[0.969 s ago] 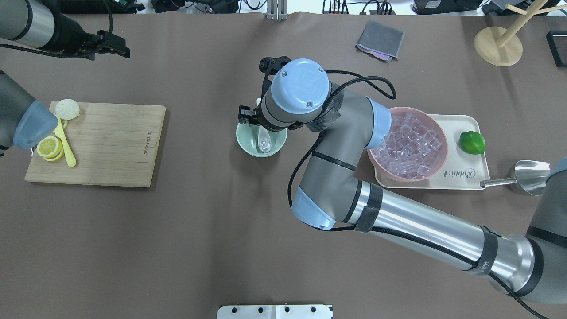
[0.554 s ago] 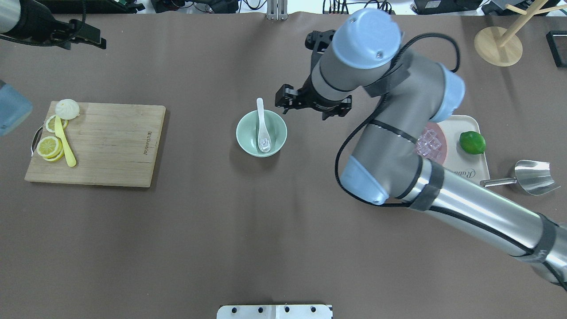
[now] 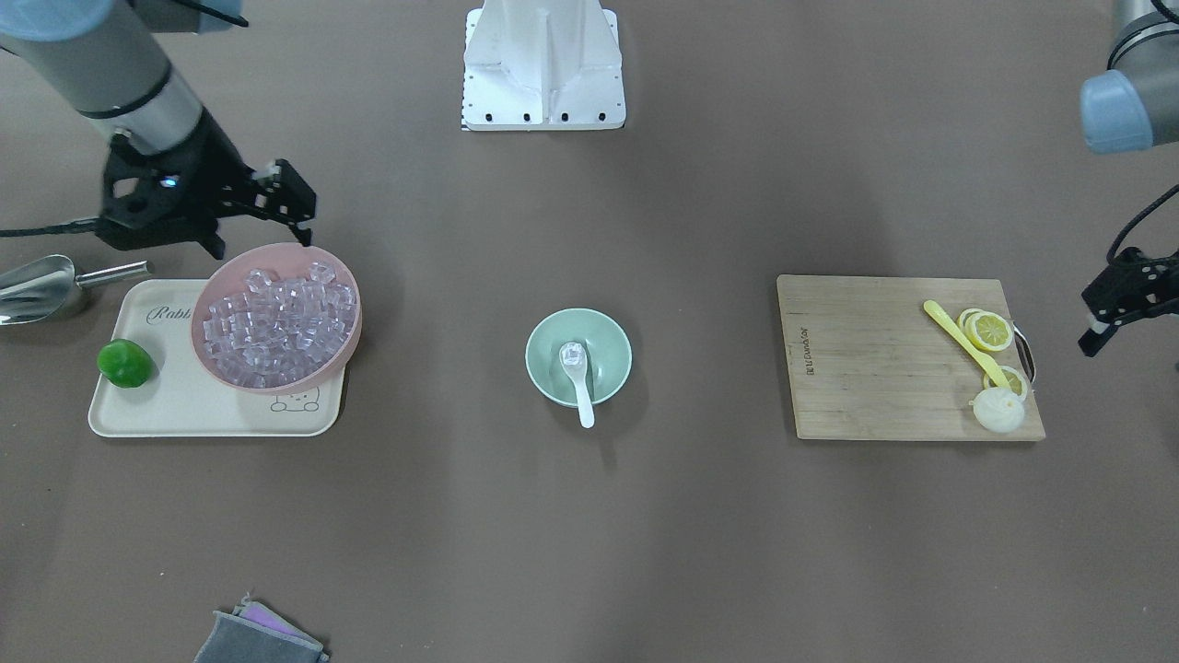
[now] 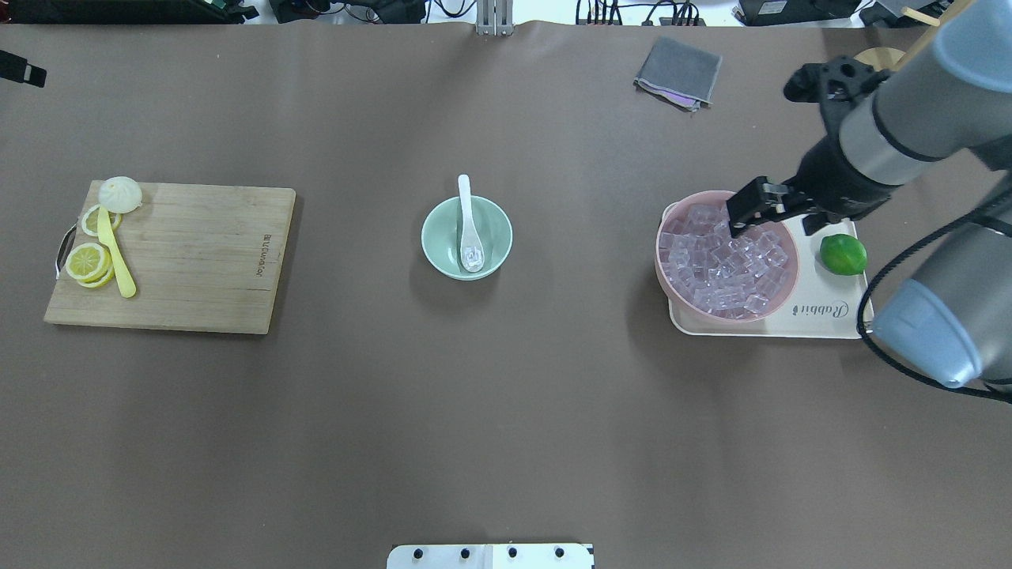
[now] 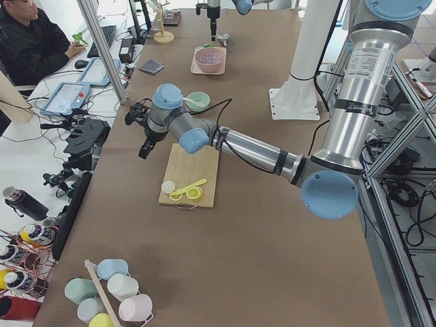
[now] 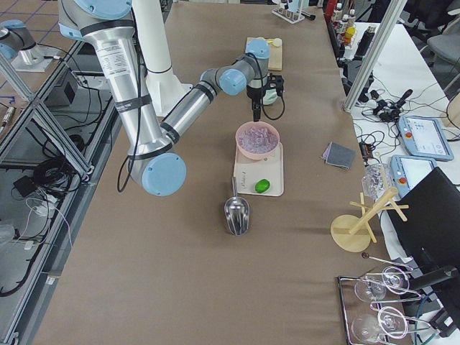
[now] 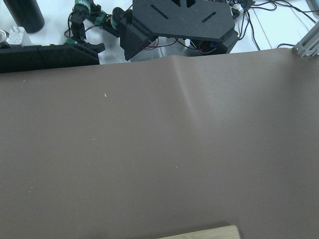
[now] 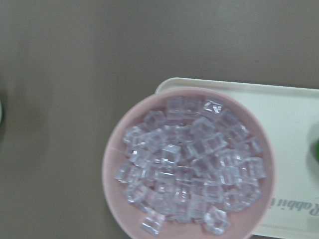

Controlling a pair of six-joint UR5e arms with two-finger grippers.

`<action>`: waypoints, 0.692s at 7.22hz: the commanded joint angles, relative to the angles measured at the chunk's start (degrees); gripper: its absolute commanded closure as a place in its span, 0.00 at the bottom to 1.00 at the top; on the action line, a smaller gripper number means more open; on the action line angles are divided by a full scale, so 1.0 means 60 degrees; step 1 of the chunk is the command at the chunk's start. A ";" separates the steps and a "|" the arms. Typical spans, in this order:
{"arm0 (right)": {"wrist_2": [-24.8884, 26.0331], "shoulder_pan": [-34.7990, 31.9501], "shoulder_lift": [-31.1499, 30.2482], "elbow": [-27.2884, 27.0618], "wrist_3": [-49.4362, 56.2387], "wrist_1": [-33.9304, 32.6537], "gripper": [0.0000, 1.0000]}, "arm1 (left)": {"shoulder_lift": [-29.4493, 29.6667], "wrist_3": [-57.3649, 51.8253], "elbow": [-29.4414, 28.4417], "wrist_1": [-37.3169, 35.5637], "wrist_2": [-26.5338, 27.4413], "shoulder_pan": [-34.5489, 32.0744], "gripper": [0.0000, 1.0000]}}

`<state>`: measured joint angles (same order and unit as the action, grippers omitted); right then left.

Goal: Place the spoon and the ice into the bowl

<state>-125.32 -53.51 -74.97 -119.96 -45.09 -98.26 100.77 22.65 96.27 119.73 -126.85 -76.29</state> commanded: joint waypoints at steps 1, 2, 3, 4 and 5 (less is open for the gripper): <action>-0.0075 -0.1269 -0.1035 -0.0077 0.2387 -0.0249 0.00 | -0.1203 -0.0200 -0.0136 0.1467 0.0063 -0.0117 0.02; -0.0162 -0.1958 -0.1939 -0.0047 0.4215 -0.0177 0.00 | -0.1499 -0.0171 -0.0239 0.1824 0.0078 -0.0117 0.02; -0.0206 -0.2806 -0.2673 0.0070 0.6104 -0.0147 0.00 | -0.1821 -0.0200 -0.0240 0.1856 0.0078 -0.0160 0.02; -0.0134 -0.3177 -0.3086 0.0433 0.7341 -0.0161 0.00 | -0.2099 -0.0200 -0.0298 0.1741 0.0049 -0.0175 0.02; -0.0221 -0.3877 -0.3221 0.0974 0.7614 -0.0161 0.00 | -0.2450 -0.0215 -0.0299 0.1682 0.0020 -0.0190 0.02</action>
<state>-126.34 -72.16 -92.19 -117.32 -4.75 -99.24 88.47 21.44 94.62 130.12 -126.56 -77.31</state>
